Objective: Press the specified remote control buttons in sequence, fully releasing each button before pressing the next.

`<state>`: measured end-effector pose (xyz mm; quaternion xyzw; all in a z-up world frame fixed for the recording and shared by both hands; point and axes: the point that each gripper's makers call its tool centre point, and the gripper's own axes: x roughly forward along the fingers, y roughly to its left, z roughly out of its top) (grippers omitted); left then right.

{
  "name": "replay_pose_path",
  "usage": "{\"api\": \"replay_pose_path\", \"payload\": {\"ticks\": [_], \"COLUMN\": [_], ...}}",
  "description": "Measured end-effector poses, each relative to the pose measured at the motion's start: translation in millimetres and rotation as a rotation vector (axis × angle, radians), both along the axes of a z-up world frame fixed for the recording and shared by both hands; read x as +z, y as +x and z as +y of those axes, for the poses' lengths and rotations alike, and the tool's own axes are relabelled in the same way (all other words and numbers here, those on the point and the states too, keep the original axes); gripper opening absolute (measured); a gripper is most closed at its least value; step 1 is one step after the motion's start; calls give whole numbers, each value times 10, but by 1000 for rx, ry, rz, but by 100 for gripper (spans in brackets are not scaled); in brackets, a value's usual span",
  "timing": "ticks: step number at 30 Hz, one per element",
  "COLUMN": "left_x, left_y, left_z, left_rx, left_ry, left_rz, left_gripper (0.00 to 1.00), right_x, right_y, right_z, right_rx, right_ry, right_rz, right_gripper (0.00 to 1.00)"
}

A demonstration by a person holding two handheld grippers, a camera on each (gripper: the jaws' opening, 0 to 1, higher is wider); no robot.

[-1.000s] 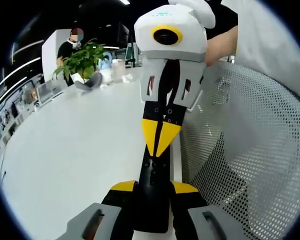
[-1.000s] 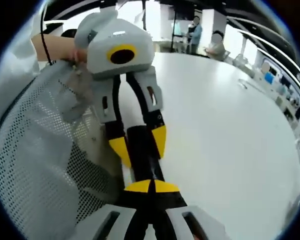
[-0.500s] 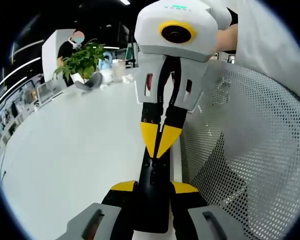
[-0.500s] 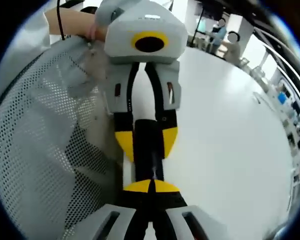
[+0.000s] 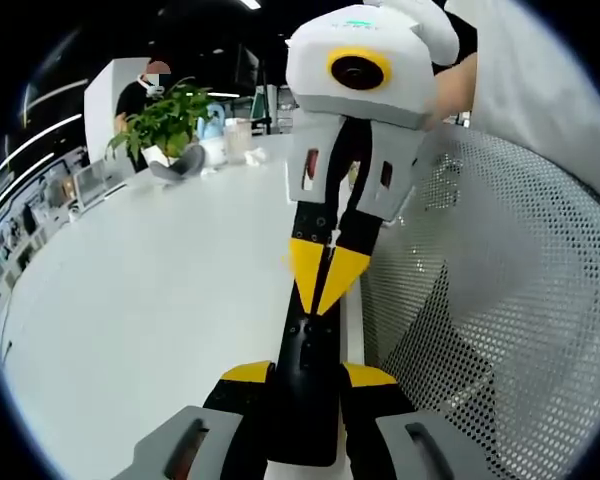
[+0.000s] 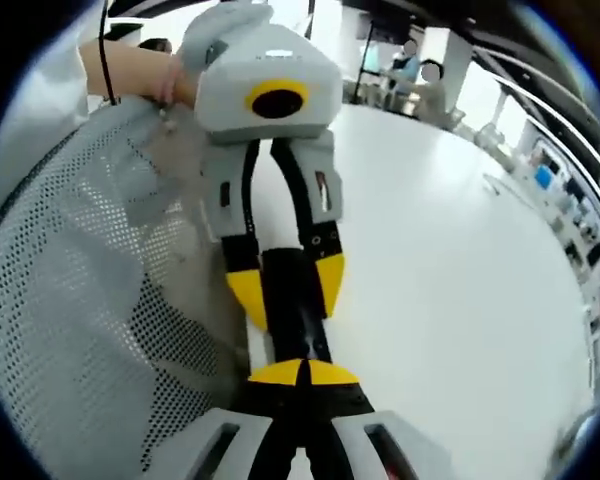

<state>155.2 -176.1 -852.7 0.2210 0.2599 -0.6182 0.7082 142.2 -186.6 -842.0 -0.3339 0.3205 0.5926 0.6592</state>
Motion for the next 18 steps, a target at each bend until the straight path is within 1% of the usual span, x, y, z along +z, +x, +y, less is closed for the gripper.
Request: {"api": "replay_pose_path", "payload": {"ticks": [2, 4, 6, 11, 14, 18], "left_x": [2, 0, 0, -2, -3, -6], "left_y": [0, 0, 0, -2, -3, -4], "left_z": [-1, -1, -1, -2, -4, -4], "left_rx": [-1, -1, 0, -1, -2, -2], "left_ry": [0, 0, 0, 2, 3, 3], "left_rz": [0, 0, 1, 3, 3, 3], "left_gripper": [26, 26, 26, 26, 26, 26], "right_x": [2, -25, -31, -41, -46, -57], "right_y": [-42, -37, -33, -32, -42, -46], "right_z": [44, 54, 51, 41, 49, 52], "right_rx": [20, 36, 44, 50, 86, 103], "right_ry": [2, -19, -29, -38, -67, -96], "right_rz": [-1, -23, -31, -27, -55, -74], "right_gripper": [0, 0, 0, 0, 0, 0]}}
